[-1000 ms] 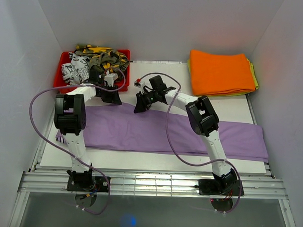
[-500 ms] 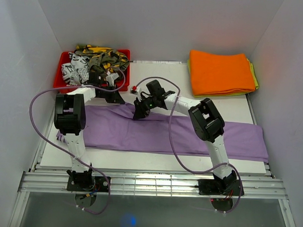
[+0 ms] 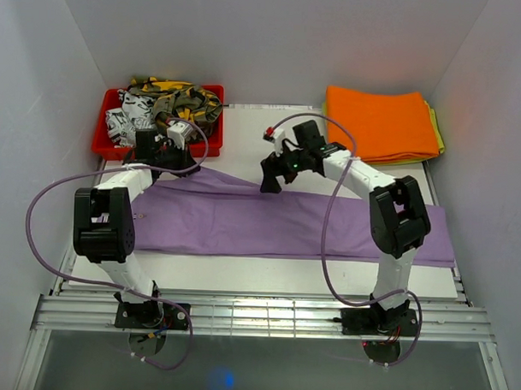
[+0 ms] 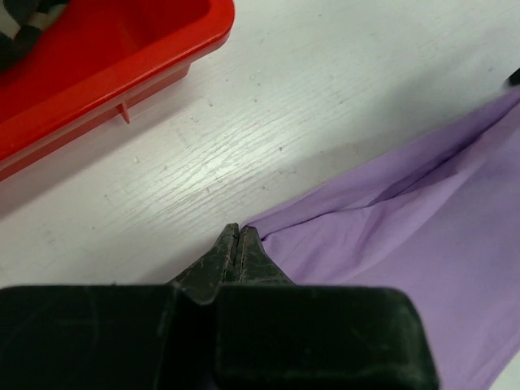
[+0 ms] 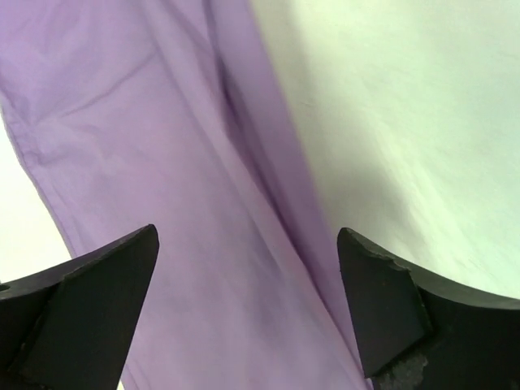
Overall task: Fold and stack the trousers
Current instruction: Fold the trousers
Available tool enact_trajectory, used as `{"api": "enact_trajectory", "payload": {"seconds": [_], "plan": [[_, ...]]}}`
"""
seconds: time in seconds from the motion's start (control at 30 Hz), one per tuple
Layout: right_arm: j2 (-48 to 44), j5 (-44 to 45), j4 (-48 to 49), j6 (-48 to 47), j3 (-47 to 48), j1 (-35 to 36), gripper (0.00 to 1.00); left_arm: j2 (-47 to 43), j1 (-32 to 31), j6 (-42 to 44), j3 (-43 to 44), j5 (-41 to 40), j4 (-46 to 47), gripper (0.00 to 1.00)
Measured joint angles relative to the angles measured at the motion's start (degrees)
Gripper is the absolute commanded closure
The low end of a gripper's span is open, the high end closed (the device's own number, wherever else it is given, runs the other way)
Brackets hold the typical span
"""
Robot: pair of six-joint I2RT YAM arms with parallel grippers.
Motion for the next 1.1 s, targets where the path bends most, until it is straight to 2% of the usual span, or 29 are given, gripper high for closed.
{"api": "enact_trajectory", "payload": {"seconds": [0.1, 0.13, 0.23, 0.33, 0.43, 0.57, 0.67, 0.9, 1.1], "plan": [[-3.85, 0.61, -4.76, -3.91, -0.13, -5.49, 0.20, 0.70, -0.02, 0.11, -0.87, -2.38, 1.51, 1.00], [-4.57, 0.79, -7.30, -5.92, -0.07, -7.43, 0.29, 1.05, -0.02, 0.02, -0.87, -3.26, 1.88, 1.00], [-5.77, 1.40, -16.17, -13.42, -0.57, -12.33, 0.40, 2.49, 0.00, -0.33, -0.87, -6.86, 4.00, 1.00], [-8.92, 1.68, -23.89, -20.55, -4.79, -13.62, 0.49, 4.52, 0.02, -0.94, -0.35, -8.59, 4.59, 1.00], [-14.47, 1.75, -29.64, -25.51, -10.23, -10.21, 0.52, 6.62, 0.00, -1.75, 0.26, -9.27, 3.98, 1.00], [-22.12, 2.75, -29.66, -28.13, -17.90, -2.51, 0.54, 9.11, 0.02, -3.17, 2.29, -9.49, 2.56, 1.00], [-24.15, 4.87, -28.26, -28.30, -21.22, 1.05, 0.54, 9.84, 0.02, -3.96, 2.67, -9.90, 1.95, 1.00], [-27.67, 13.44, -23.10, -29.51, -29.99, 0.92, 0.53, 10.10, 0.02, -3.93, 3.52, -10.19, 0.20, 1.00], [-29.38, 17.00, -21.00, -30.80, -34.36, 0.92, 0.51, 10.23, 0.02, -3.89, 3.58, -10.19, -0.26, 1.00]]}}
